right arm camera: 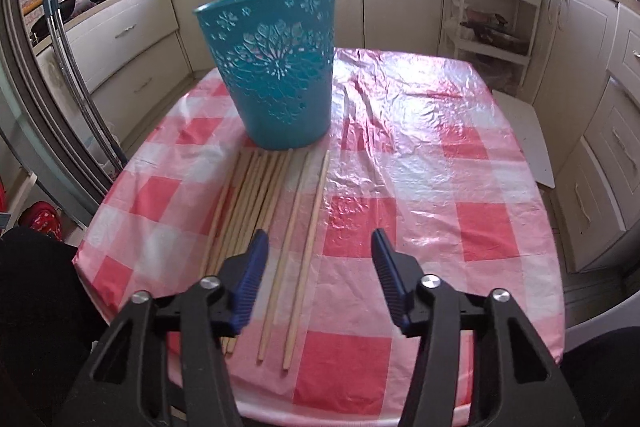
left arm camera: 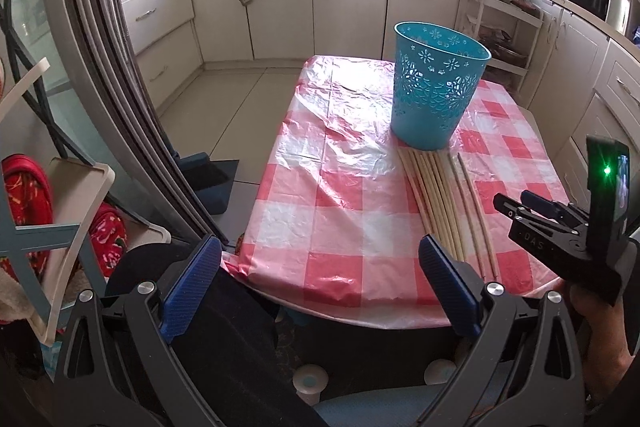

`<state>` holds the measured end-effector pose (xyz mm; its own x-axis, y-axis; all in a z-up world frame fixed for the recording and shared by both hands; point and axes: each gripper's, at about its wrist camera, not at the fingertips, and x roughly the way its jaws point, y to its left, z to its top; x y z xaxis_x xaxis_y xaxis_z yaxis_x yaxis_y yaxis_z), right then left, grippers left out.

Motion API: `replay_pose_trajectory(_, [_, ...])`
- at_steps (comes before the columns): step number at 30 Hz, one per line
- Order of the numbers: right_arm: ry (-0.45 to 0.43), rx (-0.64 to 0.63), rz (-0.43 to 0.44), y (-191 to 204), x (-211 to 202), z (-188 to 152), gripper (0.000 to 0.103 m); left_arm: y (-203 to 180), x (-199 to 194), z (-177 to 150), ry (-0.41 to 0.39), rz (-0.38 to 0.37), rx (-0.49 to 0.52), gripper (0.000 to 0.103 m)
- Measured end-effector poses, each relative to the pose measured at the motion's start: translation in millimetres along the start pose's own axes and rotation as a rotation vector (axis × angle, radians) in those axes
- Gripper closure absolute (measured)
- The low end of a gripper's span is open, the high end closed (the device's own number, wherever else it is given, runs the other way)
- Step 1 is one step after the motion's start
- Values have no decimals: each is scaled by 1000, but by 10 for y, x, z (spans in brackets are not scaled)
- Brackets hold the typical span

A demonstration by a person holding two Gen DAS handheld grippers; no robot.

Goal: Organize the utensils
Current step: 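Close the left tool on a single wooden chopstick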

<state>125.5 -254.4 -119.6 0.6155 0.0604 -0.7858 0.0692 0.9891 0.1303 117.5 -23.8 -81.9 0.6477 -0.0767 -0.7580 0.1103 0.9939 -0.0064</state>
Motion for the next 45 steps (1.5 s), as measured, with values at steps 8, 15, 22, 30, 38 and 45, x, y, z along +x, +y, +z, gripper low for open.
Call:
replay_pose_trajectory(8, [71, -51, 4, 74, 447, 153, 85, -227, 548, 257, 75, -24, 2, 8])
replay_pose_trajectory(15, [122, -86, 32, 41, 622, 283, 96, -473, 1097, 438, 164, -46, -14, 9])
replay_pose_trajectory(22, [144, -54, 61, -227, 669, 373, 96, -692, 1584, 536, 214, -12, 6, 13])
replay_pose_trajectory(30, [126, -18, 92, -272, 697, 374, 96, -781, 1887, 622, 252, 3, -3, 16])
replay_pose_trajectory(38, [123, -13, 106, -279, 712, 384, 93, -880, 2070, 623, 278, 18, 18, 32])
replay_pose_trajectory(45, [112, -28, 105, -223, 719, 381, 91, -954, 2035, 606, 218, -43, 85, 70])
